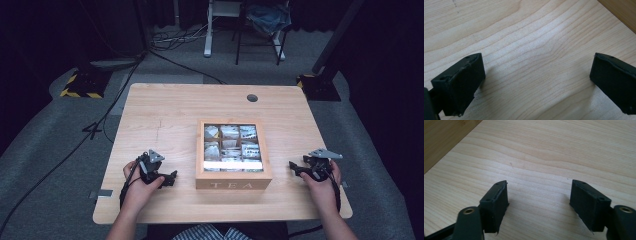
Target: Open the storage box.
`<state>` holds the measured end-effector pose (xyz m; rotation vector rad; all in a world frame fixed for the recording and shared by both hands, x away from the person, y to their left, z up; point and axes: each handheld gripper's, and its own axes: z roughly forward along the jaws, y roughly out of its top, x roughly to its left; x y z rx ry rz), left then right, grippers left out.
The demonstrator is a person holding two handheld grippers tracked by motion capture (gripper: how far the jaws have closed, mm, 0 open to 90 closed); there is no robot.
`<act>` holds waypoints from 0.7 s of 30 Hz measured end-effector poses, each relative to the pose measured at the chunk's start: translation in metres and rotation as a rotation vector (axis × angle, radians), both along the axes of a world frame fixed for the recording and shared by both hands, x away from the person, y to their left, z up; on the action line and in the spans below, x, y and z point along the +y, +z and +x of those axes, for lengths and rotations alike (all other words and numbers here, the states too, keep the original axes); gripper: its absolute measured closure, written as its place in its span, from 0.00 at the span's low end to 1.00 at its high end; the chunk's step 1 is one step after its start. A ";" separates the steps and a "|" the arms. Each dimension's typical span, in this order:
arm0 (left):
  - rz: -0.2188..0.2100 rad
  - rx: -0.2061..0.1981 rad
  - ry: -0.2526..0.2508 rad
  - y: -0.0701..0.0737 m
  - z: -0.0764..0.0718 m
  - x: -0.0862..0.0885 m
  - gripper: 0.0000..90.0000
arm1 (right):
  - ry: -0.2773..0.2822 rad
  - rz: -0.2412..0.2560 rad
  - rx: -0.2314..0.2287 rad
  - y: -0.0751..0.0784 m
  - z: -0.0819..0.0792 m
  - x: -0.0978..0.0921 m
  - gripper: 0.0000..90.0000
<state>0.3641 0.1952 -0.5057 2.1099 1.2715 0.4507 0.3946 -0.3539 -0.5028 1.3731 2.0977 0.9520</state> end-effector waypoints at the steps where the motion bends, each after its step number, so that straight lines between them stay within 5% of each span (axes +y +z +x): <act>1: 0.000 0.000 0.000 0.000 0.000 0.000 0.01 | 0.000 0.000 0.000 0.000 0.000 0.000 0.36; 10: 0.002 0.001 -0.015 0.000 0.002 0.001 0.00 | 0.009 0.011 -0.007 0.009 -0.007 -0.005 0.43; 13: 0.002 0.002 -0.021 0.000 0.002 0.001 0.01 | 0.004 0.022 0.022 0.019 -0.015 -0.005 0.43; 21: 0.006 0.001 -0.028 0.000 0.003 0.001 0.01 | 0.034 0.053 -0.021 0.039 -0.028 -0.008 0.44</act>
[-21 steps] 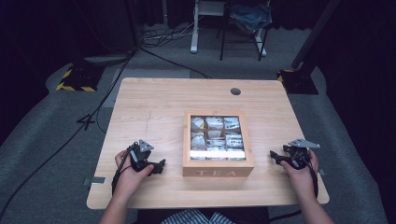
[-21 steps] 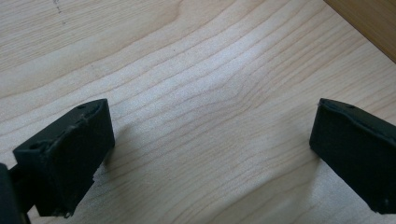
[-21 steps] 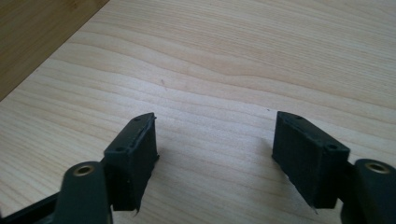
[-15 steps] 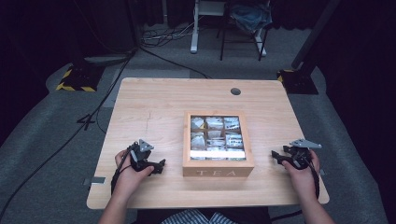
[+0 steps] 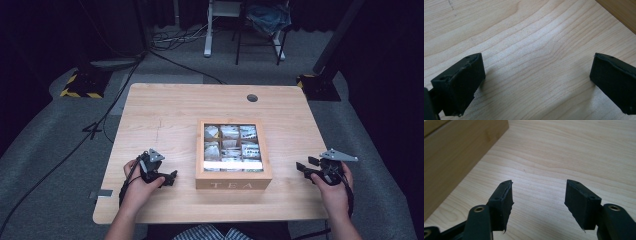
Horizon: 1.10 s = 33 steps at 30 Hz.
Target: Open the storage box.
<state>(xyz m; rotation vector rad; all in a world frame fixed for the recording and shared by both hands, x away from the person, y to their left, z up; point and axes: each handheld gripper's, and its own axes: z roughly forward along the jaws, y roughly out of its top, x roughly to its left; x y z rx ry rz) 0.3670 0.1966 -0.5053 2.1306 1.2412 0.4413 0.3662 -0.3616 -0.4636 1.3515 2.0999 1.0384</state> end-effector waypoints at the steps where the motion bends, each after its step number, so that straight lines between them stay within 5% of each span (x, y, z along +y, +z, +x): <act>1: 0.000 0.000 0.000 0.000 0.000 0.000 0.01 | 0.000 0.000 0.000 0.000 0.000 0.000 0.44; 9: -0.001 0.000 0.000 0.000 0.000 0.000 0.01 | 0.032 0.079 -0.103 0.025 -0.015 0.005 0.41; 16: -0.001 0.000 0.000 0.000 0.000 0.000 0.01 | 0.091 0.097 -0.154 0.037 -0.024 0.020 0.39; 25: -0.001 0.000 0.001 0.000 0.000 0.000 0.01 | 0.136 0.078 -0.148 0.050 -0.038 0.040 0.39; 33: -0.002 0.000 0.001 0.000 0.000 0.000 0.01 | 0.192 0.122 -0.134 0.057 -0.048 0.058 0.35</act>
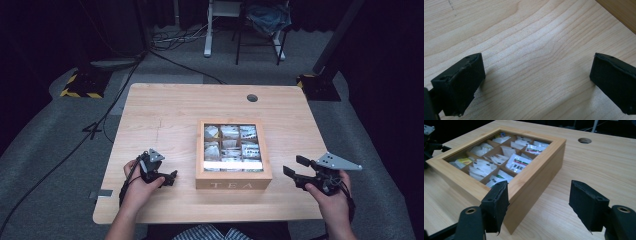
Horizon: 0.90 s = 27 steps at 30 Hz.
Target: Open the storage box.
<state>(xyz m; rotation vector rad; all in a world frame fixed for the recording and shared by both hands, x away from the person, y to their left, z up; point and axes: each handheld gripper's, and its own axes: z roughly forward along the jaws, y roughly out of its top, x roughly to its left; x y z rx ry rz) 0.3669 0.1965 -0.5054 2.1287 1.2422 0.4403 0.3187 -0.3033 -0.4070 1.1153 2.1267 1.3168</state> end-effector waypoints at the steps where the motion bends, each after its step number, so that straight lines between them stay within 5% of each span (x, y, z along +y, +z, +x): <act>1: 0.000 0.000 0.000 0.000 0.000 0.000 0.00 | 0.008 -0.003 0.002 0.000 0.000 0.002 0.35; 16: 0.000 0.000 -0.001 0.000 0.000 0.000 0.01 | 0.101 -0.009 0.086 -0.015 0.000 0.030 0.25; 27: 0.000 0.000 0.000 0.000 0.000 0.000 0.01 | 0.139 -0.071 0.145 -0.035 0.004 0.046 0.26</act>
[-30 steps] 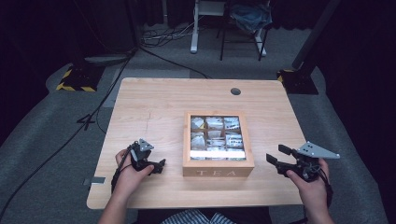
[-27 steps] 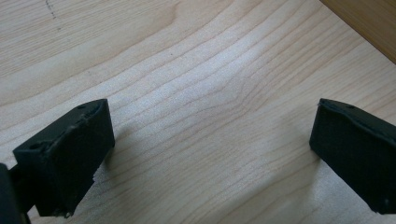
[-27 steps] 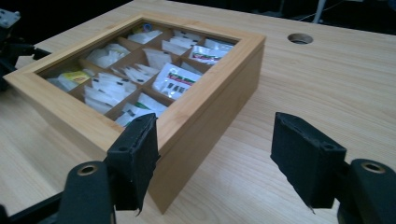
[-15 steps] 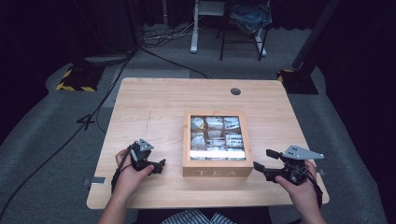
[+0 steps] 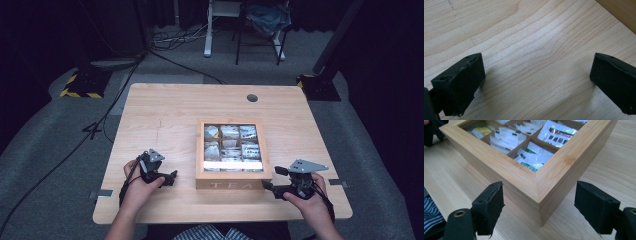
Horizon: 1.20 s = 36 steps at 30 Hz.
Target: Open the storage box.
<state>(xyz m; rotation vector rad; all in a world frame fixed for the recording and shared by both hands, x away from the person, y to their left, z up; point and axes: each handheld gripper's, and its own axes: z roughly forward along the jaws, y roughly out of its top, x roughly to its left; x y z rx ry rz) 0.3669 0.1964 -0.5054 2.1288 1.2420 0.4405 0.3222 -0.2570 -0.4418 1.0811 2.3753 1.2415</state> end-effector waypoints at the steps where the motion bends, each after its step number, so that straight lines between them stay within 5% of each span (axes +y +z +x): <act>1: 0.001 0.000 0.000 0.000 0.000 0.000 0.01 | 0.001 -0.006 0.001 -0.001 0.000 0.001 0.27; 10: 0.000 0.000 0.000 0.000 0.000 0.000 0.01 | 0.028 -0.092 -0.038 -0.004 -0.003 0.006 0.50; 17: 0.000 0.000 -0.001 0.000 0.000 0.000 0.01 | 0.027 -0.119 -0.037 -0.001 -0.006 0.006 0.59; 36: -0.010 -0.011 -0.007 0.000 0.005 0.004 0.06 | -0.025 -0.026 -0.008 0.020 -0.007 0.001 0.68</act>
